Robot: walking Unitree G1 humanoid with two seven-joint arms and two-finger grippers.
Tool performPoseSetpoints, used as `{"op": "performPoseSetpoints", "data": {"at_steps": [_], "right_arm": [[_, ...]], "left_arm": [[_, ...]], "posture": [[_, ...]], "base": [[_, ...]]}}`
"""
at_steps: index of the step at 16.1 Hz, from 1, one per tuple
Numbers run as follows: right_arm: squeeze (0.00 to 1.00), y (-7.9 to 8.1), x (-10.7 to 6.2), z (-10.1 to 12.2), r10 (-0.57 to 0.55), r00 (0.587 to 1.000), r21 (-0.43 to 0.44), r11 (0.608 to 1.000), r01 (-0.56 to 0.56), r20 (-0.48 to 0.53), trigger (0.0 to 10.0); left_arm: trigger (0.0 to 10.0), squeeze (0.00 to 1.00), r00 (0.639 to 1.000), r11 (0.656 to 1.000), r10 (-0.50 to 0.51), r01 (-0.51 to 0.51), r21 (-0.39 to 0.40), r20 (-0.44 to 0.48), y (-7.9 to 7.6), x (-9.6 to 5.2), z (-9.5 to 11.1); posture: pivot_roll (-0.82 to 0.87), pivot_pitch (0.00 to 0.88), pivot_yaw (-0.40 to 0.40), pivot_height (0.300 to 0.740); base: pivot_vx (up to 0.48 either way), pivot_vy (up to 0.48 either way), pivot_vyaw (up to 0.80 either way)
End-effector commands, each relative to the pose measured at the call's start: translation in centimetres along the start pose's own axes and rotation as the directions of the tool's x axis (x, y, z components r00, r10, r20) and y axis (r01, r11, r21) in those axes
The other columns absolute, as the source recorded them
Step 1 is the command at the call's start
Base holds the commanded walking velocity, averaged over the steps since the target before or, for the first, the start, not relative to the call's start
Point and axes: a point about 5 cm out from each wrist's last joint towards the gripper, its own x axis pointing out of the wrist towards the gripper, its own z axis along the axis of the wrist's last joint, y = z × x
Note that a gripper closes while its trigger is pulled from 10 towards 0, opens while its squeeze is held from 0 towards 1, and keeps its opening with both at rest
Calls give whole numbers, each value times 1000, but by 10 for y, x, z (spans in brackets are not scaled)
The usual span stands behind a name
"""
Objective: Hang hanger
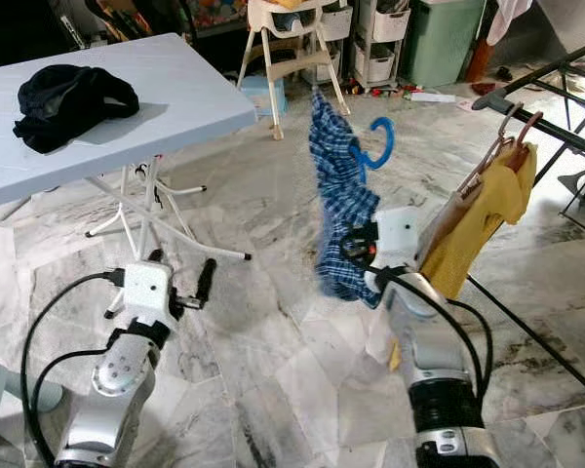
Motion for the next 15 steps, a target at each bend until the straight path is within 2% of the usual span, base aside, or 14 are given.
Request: {"op": "performPoseSetpoints", "data": {"at_steps": [1,3,6,7,8,9,10,12,15], "right_arm": [[0,4,4,17,7,998,-17,1000,-6,57,0],[0,14,3,20,44,996,-4,999,-44,74,0],[0,21,4,28,30,991,28,999,-34,130,0],[0,25,4,28,33,991,41,998,-38,132,510],[0,27,4,29,38,991,41,998,-44,130,1216],[0,30,4,27,46,992,38,998,-50,116,10000],[0,31,4,26,41,994,44,998,-45,101,10000],[0,30,1,19,-13,998,17,1000,12,61,10000],[0,30,-4,12,-24,999,55,998,23,30,10000]], "left_arm": [[10000,612,999,999,44,-44,18,-2,8,2,2],[10000,612,980,977,201,-200,74,-6,25,5,3],[10000,592,963,959,269,-267,91,-5,26,2,1],[10000,459,963,959,270,-269,89,-8,24,2,1],[10000,443,963,960,268,-266,87,-12,22,2,0],[10000,165,961,959,275,-272,82,-22,19,2,-1],[10000,0,958,956,285,-280,90,-44,18,2,-4],[10000,0,966,970,244,-242,35,-86,16,5,-7],[10000,0,974,978,210,-210,9,-86,15,11,-6]], "posture": [[-101,61,21,740],[-103,64,13,740],[-107,68,4,740],[-107,73,-3,740],[-108,73,-4,740],[-109,73,-7,740],[-111,70,-8,740],[-114,62,-1,740],[-118,50,17,740]], "base": [[0,0,0],[0,0,0],[0,0,0],[0,0,0],[0,0,0],[0,0,0],[0,0,0],[0,0,0],[0,0,0]]}}
